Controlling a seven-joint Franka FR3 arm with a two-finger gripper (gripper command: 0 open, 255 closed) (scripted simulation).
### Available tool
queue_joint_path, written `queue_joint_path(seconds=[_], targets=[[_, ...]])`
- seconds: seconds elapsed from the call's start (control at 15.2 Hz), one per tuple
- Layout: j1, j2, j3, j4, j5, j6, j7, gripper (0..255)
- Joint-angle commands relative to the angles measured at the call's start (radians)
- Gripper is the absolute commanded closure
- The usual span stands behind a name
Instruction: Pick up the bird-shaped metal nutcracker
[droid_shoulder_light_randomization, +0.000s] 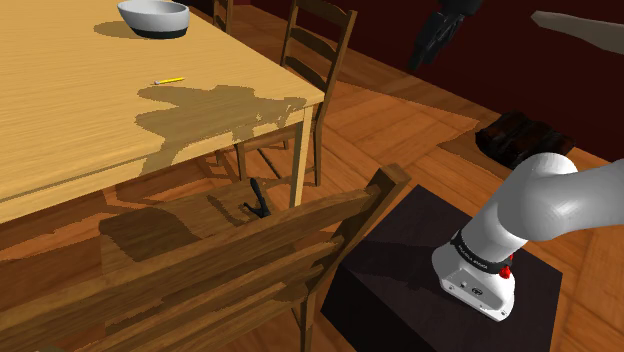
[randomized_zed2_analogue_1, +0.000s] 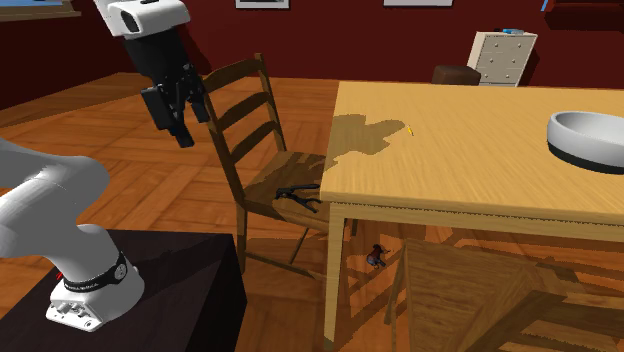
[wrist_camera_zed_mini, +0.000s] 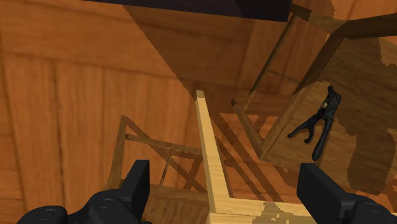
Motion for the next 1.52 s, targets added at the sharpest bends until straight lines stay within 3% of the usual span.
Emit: queue_joint_path(seconds=[0.0,0.73,1.45], targets=[[0.000,0.000,0.000,0.000,0.000,0.000,0.000,0],[0.037,0.051,0.214,-0.224,0.126,0.313,0.235,0],[0.032,0.321,0.472,-0.264,0.188,0.672,0.493,0]])
